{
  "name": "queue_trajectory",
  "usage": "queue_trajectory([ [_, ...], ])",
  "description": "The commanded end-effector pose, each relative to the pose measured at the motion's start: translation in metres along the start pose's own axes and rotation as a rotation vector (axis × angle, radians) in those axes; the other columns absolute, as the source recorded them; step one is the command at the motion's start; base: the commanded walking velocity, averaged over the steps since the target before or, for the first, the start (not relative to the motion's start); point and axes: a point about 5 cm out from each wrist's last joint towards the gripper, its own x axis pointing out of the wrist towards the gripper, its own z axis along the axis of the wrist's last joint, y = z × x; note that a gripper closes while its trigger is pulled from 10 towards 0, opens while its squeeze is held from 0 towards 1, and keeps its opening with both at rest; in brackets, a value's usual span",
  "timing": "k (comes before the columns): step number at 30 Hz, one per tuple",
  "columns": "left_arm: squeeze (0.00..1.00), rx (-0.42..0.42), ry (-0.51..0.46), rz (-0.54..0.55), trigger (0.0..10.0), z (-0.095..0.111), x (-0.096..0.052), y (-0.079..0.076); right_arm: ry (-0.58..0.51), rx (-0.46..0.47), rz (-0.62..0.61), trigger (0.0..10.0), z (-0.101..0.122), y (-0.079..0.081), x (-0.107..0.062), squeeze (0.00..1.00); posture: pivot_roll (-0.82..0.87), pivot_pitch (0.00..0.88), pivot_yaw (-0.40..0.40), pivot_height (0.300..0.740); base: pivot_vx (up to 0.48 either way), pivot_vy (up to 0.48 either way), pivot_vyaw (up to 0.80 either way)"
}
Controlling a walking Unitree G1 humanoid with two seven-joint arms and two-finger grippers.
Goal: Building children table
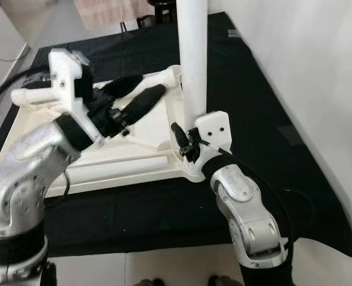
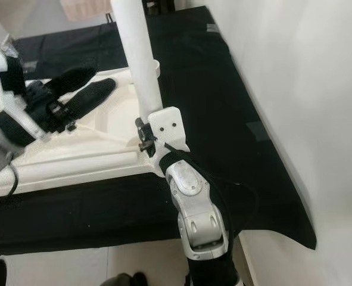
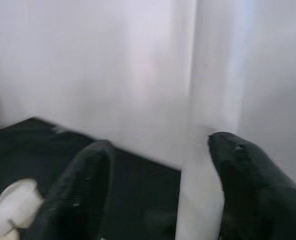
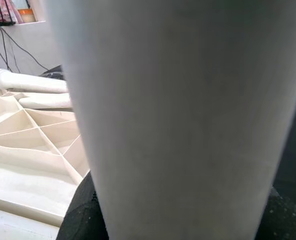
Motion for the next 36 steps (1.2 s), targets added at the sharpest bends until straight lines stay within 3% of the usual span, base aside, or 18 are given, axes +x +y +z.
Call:
queue_trajectory([
  [1,1.0,-0.031,0.025,-0.049,10.0,-0.004,0.006,0.002,0.213,0.078,0.041,10.0,-0.038,0.011,-0.002,0.0,-0.06,0.173,0.107,0.74,0.0,0.0,0.0],
  [7,1.0,-0.081,0.016,-0.166,10.0,-0.004,0.017,0.0,0.209,0.079,0.055,10.0,-0.037,0.014,-0.002,0.0,-0.07,0.175,0.109,0.74,0.0,0.0,0.0],
  [12,1.0,-0.094,0.016,-0.193,10.0,-0.005,0.028,0.0,0.205,0.082,0.064,10.0,-0.036,0.015,-0.001,0.0,-0.07,0.18,0.111,0.74,0.0,0.0,0.0],
  [13,0.0,-0.141,0.007,-0.243,9.5,-0.006,0.037,-0.001,0.203,0.085,0.074,10.0,-0.036,0.016,0.0,0.0,-0.07,0.182,0.109,0.74,0.0,0.0,0.0],
  [14,0.0,-0.149,0.012,-0.271,5.0,-0.008,0.041,-0.001,0.203,0.086,0.077,10.0,-0.036,0.016,0.0,0.0,-0.07,0.182,0.109,0.74,0.0,0.0,0.0],
  [15,0.0,-0.152,0.017,-0.29,2.9,-0.009,0.043,-0.002,0.202,0.086,0.078,10.0,-0.036,0.017,0.001,0.0,-0.07,0.182,0.109,0.74,0.0,0.0,0.0],
  [16,0.0,-0.135,0.034,-0.296,0.0,-0.011,0.046,-0.003,0.202,0.086,0.08,10.0,-0.036,0.017,0.002,0.0,-0.07,0.182,0.108,0.74,0.0,0.0,0.0],
  [22,0.0,-0.061,0.074,-0.296,0.0,-0.015,0.057,-0.004,0.195,0.088,0.084,10.0,-0.034,0.017,0.004,0.0,-0.08,0.185,0.111,0.74,0.0,0.0,0.0],
  [28,0.0,-0.006,0.101,-0.3,0.0,-0.015,0.059,-0.005,0.192,0.101,0.089,10.0,-0.033,0.016,0.005,0.0,-0.08,0.184,0.109,0.74,0.0,0.0,0.0],
  [29,0.0,0.011,0.109,-0.305,0.0,-0.015,0.058,-0.006,0.169,0.11,0.11,10.0,-0.03,0.015,0.006,0.3,-0.08,0.184,0.109,0.74,0.0,0.0,0.0],
  [30,0.0,0.021,0.113,-0.309,0.0,-0.015,0.058,-0.006,0.151,0.115,0.125,10.0,-0.027,0.014,0.007,0.3,-0.08,0.184,0.109,0.74,0.0,0.0,0.0],
  [31,0.0,0.027,0.116,-0.31,0.0,-0.015,0.058,-0.007,0.14,0.117,0.135,10.0,-0.026,0.014,0.008,1.0,-0.08,0.184,0.109,0.74,0.0,0.0,0.0],
  [35,0.0,0.029,0.115,-0.31,0.0,-0.015,0.057,-0.007,0.019,0.171,0.276,10.0,-0.006,0.008,0.015,1.0,-0.07,0.182,0.108,0.74,0.0,0.0,0.0],
  [36,0.0,0.03,0.113,-0.311,0.0,-0.015,0.057,-0.007,-0.032,0.159,0.345,10.0,0.003,0.0,0.02,1.0,-0.07,0.18,0.106,0.74,0.0,0.0,0.0],
])
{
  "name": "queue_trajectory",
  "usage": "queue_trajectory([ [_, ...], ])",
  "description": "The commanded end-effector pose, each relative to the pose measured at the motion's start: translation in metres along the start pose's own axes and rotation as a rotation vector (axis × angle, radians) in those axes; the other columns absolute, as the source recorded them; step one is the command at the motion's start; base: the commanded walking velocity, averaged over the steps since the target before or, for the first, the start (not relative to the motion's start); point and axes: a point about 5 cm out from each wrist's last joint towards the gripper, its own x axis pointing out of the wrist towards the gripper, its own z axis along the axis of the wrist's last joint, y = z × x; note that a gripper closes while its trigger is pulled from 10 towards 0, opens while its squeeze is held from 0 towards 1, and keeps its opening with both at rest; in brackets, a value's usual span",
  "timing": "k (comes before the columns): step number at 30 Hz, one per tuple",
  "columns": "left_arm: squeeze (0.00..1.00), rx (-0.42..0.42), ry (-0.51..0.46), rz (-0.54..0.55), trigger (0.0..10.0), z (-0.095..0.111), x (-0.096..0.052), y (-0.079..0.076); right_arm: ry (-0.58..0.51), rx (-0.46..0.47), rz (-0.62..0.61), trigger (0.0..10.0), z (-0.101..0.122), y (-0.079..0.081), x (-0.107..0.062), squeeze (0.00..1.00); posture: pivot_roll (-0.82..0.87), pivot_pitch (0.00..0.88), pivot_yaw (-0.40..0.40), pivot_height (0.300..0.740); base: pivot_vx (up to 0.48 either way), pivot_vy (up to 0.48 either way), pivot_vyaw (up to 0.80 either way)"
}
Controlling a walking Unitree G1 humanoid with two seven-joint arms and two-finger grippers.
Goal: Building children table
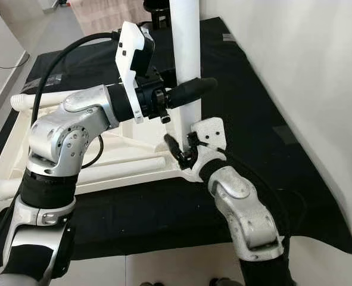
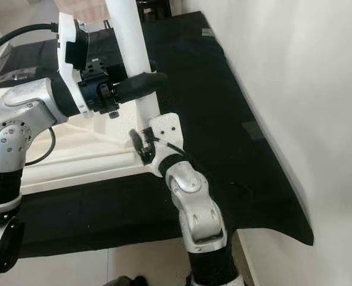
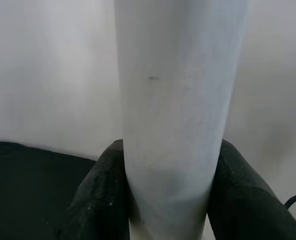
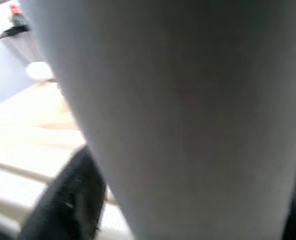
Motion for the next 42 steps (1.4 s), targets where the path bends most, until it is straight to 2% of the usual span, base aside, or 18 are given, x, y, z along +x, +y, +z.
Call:
queue_trajectory([
  [1,0.0,0.031,0.02,-0.03,0.0,0.0,0.002,-0.005,-0.043,0.018,0.146,10.0,0.008,0.007,0.007,1.0,-0.07,0.18,0.106,0.74,0.0,0.0,0.0],
  [3,0.0,0.028,0.015,-0.03,0.0,0.0,0.002,-0.006,-0.063,-0.012,0.214,10.0,0.016,0.0,0.01,1.0,-0.08,0.182,0.108,0.74,0.0,0.0,0.0],
  [6,0.0,0.022,0.003,-0.025,0.0,0.0,0.002,-0.006,-0.037,-0.2,0.372,10.0,0.028,-0.025,0.015,1.0,-0.08,0.181,0.108,0.74,0.0,0.0,0.0],
  [8,0.0,0.022,0.003,-0.025,0.0,0.0,0.002,-0.006,-0.037,-0.2,0.372,10.0,0.028,-0.025,0.015,1.0,-0.08,0.181,0.108,0.74,0.0,0.0,0.0],
  [9,0.0,0.022,0.001,-0.024,0.0,0.0,0.002,-0.006,-0.022,-0.24,0.412,10.0,0.03,-0.03,0.016,0.0,-0.08,0.18,0.108,0.74,0.0,0.0,0.0],
  [13,0.0,0.014,-0.014,-0.016,0.0,-0.001,0.003,-0.006,0.072,-0.323,0.604,10.0,0.026,-0.04,0.018,0.0,-0.08,0.176,0.101,0.74,0.0,0.0,0.0],
  [15,0.0,0.01,-0.021,-0.011,0.0,0.0,0.002,-0.006,0.093,-0.322,0.664,10.0,0.025,-0.042,0.019,0.0,-0.08,0.174,0.1,0.74,0.0,0.0,0.0],
  [16,0.0,0.008,-0.025,-0.007,0.0,0.0,0.002,-0.006,0.101,-0.317,0.698,4.8,0.024,-0.043,0.019,0.0,-0.08,0.174,0.099,0.74,0.0,0.0,0.0],
  [18,0.0,0.006,-0.028,-0.003,0.0,0.0,0.002,-0.006,0.101,-0.308,0.717,4.8,0.025,-0.044,0.021,0.0,-0.07,0.172,0.097,0.74,0.0,0.0,0.0],
  [19,0.0,0.003,-0.032,0.002,0.0,0.001,0.001,-0.006,0.096,-0.288,0.745,0.0,0.025,-0.045,0.023,0.0,-0.07,0.17,0.096,0.74,0.0,0.0,0.0],
  [26,0.0,0.0,-0.037,0.018,0.0,0.0,-0.001,-0.005,0.092,-0.223,0.832,0.0,0.018,-0.047,0.03,0.0,-0.07,0.166,0.097,0.74,0.0,0.0,0.0],
  [35,0.0,0.001,-0.05,0.048,0.0,0.0,-0.003,-0.003,0.099,-0.204,0.844,0.0,0.012,-0.05,0.032,0.0,-0.07,0.164,0.095,0.74,0.0,0.0,0.0],
  [36,1.0,-0.008,-0.051,0.072,4.2,-0.001,-0.003,-0.001,0.101,-0.199,0.828,0.0,0.01,-0.05,0.033,0.0,-0.07,0.164,0.09,0.74,0.0,0.0,0.0],
  [37,1.0,-0.009,-0.047,0.096,10.0,-0.003,-0.004,0.0,0.122,-0.188,0.794,0.0,0.004,-0.049,0.033,0.0,-0.08,0.167,0.082,0.74,0.0,0.0,0.0],
  [39,1.0,-0.01,-0.043,0.112,10.0,-0.004,-0.005,0.0,0.137,-0.181,0.771,0.0,-0.001,-0.048,0.033,0.0,-0.08,0.167,0.082,0.74,0.0,0.0,0.0],
  [40,0.0,-0.024,-0.041,0.167,10.0,-0.006,-0.006,0.004,0.224,-0.197,0.602,0.0,-0.024,-0.036,0.03,0.0,-0.08,0.175,0.061,0.74,0.0,0.0,0.0],
  [41,0.0,-0.024,-0.041,0.167,10.0,-0.006,-0.006,0.004,0.224,-0.197,0.602,0.0,-0.024,-0.036,0.03,0.0,-0.08,0.175,0.061,0.74,0.0,0.0,0.0],
  [42,0.0,-0.029,-0.043,0.19,10.0,-0.006,-0.008,0.006,0.263,-0.188,0.404,0.0,-0.037,-0.031,0.031,0.0,-0.08,0.175,0.048,0.74,0.0,0.0,0.0],
])
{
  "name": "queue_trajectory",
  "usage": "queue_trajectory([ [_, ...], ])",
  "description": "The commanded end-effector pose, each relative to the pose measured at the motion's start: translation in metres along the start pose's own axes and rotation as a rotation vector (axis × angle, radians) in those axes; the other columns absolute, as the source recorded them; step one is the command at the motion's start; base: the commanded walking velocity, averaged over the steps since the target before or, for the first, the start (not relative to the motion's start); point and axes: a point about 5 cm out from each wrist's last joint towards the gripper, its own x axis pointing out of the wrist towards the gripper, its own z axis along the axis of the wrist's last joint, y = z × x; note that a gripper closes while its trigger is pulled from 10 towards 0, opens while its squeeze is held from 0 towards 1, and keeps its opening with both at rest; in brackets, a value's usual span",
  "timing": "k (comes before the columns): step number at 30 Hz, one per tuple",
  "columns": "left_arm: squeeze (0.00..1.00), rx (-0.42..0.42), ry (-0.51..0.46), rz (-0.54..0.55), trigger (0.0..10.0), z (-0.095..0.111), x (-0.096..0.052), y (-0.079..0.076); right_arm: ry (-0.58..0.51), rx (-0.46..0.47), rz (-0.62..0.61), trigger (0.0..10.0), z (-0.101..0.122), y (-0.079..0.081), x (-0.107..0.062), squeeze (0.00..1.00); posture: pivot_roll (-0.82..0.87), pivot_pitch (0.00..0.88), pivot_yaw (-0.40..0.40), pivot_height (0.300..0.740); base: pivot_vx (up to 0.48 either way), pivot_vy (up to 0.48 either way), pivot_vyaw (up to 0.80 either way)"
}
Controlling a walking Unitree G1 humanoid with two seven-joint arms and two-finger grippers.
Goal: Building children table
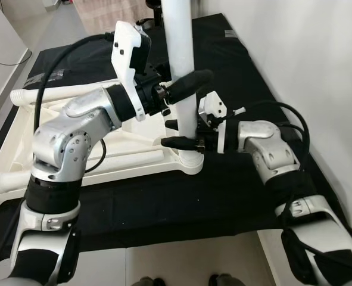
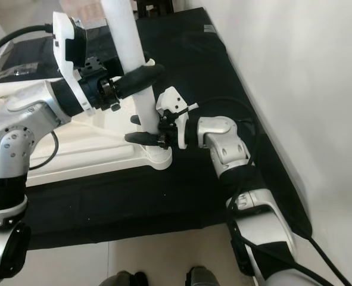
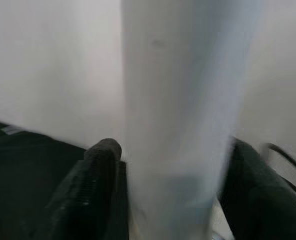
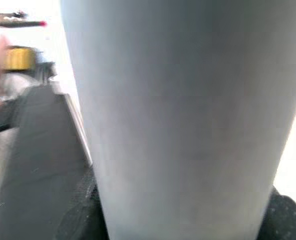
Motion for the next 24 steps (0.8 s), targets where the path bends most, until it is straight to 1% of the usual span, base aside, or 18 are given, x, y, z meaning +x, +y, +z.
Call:
queue_trajectory([
  [1,0.0,0.004,0.005,0.064,10.0,0.0,-0.005,0.005,0.254,0.153,-0.276,0.0,-0.051,0.035,0.01,0.0,-0.06,0.193,0.04,0.74,0.0,0.0,0.0],
  [2,0.0,0.004,0.004,0.087,10.0,0.0,-0.007,0.008,0.275,0.183,-0.364,0.0,-0.057,0.054,0.007,0.0,-0.06,0.196,0.044,0.74,0.0,0.0,0.0],
  [3,0.0,0.004,0.004,0.087,10.0,0.0,-0.007,0.008,0.275,0.183,-0.364,0.0,-0.057,0.054,0.007,0.0,-0.06,0.196,0.044,0.74,0.0,0.0,0.0],
  [4,0.0,0.004,0.008,0.102,10.0,0.0,-0.009,0.011,0.256,0.218,-0.393,0.0,-0.055,0.07,0.007,0.0,-0.08,0.196,0.063,0.74,0.0,0.0,0.0],
  [5,0.0,0.004,0.008,0.102,10.0,0.0,-0.009,0.011,0.256,0.218,-0.393,0.0,-0.055,0.07,0.007,0.0,-0.08,0.196,0.063,0.74,0.0,0.0,0.0],
  [6,0.0,0.005,0.011,0.11,10.0,0.0,-0.011,0.012,0.232,0.233,-0.386,0.0,-0.052,0.08,0.008,0.0,-0.08,0.193,0.065,0.74,0.0,0.0,0.0],
  [7,0.0,-0.002,0.014,0.107,10.0,-0.001,-0.01,0.012,0.207,0.217,-0.389,0.0,-0.048,0.08,0.01,0.0,-0.08,0.19,0.068,0.74,0.0,0.0,0.0],
  [13,0.0,0.002,0.041,0.082,10.0,-0.005,-0.007,0.012,0.178,0.205,-0.393,0.0,-0.045,0.074,0.016,0.0,-0.09,0.188,0.072,0.74,0.0,0.0,0.0],
  [14,0.0,0.001,0.044,0.073,6.9,-0.006,-0.006,0.011,0.17,0.201,-0.387,0.0,-0.045,0.074,0.017,0.0,-0.09,0.186,0.073,0.74,0.0,0.0,0.0],
  [15,0.0,-0.004,0.042,0.066,0.0,-0.006,-0.006,0.01,0.162,0.197,-0.388,0.0,-0.044,0.075,0.018,0.0,-0.09,0.187,0.078,0.74,0.0,0.0,0.0],
  [19,0.0,-0.008,0.041,0.06,0.0,-0.006,-0.005,0.009,0.157,0.194,-0.387,0.0,-0.044,0.075,0.019,0.0,-0.09,0.184,0.077,0.74,0.0,0.0,0.0],
  [21,0.0,-0.015,0.043,0.049,0.0,-0.007,-0.006,0.006,0.167,0.195,-0.424,0.0,-0.038,0.082,0.018,0.0,-0.09,0.183,0.08,0.74,0.0,0.0,0.0],
  [22,0.0,-0.016,0.046,0.046,0.0,-0.008,-0.006,0.006,0.168,0.195,-0.444,3.4,-0.035,0.084,0.017,0.0,-0.09,0.182,0.079,0.74,0.0,0.0,0.0],
  [24,0.0,-0.016,0.048,0.044,0.0,-0.008,-0.006,0.005,0.168,0.195,-0.457,3.4,-0.033,0.085,0.016,0.0,-0.09,0.182,0.079,0.74,0.0,0.0,0.0],
])
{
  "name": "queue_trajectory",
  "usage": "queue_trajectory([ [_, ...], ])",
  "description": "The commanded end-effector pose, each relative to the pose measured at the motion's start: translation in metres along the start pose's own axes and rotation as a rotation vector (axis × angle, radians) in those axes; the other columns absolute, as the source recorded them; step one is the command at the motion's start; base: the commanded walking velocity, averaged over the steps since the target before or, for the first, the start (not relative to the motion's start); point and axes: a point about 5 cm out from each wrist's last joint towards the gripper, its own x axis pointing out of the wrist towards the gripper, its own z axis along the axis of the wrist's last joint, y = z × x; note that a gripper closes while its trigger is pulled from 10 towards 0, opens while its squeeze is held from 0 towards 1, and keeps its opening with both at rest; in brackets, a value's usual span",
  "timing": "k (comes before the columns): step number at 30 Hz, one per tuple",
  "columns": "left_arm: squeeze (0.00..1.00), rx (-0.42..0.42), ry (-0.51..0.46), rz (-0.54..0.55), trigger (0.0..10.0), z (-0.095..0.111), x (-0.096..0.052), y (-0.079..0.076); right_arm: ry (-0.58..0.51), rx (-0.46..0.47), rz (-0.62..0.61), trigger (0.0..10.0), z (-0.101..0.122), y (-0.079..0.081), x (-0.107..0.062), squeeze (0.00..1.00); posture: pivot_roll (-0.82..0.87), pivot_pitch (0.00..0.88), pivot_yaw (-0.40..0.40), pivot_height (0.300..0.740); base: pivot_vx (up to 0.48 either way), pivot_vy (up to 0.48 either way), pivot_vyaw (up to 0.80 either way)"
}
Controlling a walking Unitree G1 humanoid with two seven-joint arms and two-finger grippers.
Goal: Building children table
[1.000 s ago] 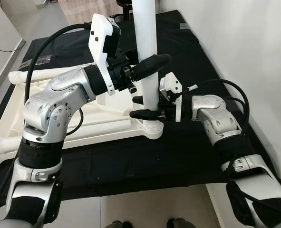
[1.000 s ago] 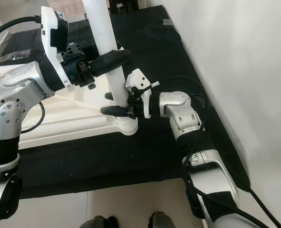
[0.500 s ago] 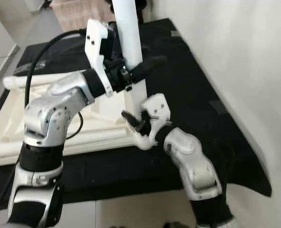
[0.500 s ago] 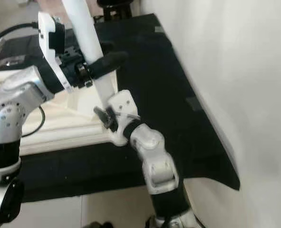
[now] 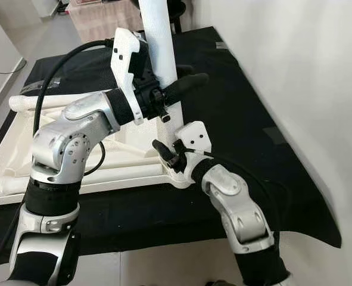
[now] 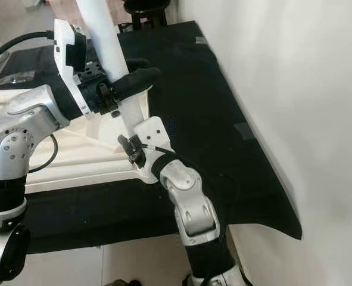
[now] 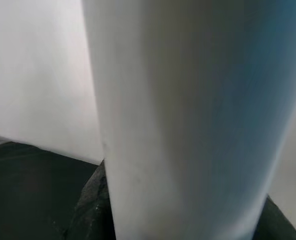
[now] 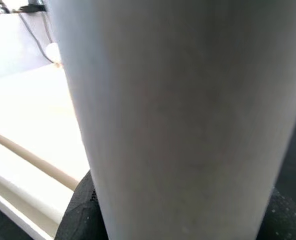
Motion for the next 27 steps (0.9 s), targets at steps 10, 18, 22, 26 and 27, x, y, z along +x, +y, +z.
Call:
queue_trajectory([
  [10,0.0,-0.011,0.021,0.027,0.0,-0.004,-0.004,0.005,-0.091,0.063,0.616,10.0,0.019,-0.022,0.016,1.0,-0.09,0.17,0.085,0.74,0.0,0.0,0.0],
  [18,0.0,-0.016,0.013,0.02,0.0,-0.004,-0.002,0.002,-0.056,0.027,0.774,10.0,0.025,-0.044,0.029,0.0,-0.08,0.168,0.09,0.74,0.0,0.0,0.0],
  [22,0.0,-0.016,0.012,0.022,0.0,-0.003,-0.002,0.002,-0.047,0.027,0.792,1.1,0.026,-0.049,0.04,0.0,-0.07,0.164,0.09,0.74,0.0,0.0,0.0],
  [26,0.0,-0.015,0.016,0.023,0.0,-0.003,-0.002,0.001,-0.025,0.026,0.815,0.0,0.02,-0.054,0.045,0.0,-0.06,0.165,0.089,0.74,0.0,0.0,0.0],
  [27,0.0,-0.014,0.017,0.023,0.0,-0.003,-0.003,0.001,-0.018,0.023,0.821,0.0,0.018,-0.055,0.045,0.0,-0.06,0.165,0.089,0.74,0.0,0.0,0.0],
])
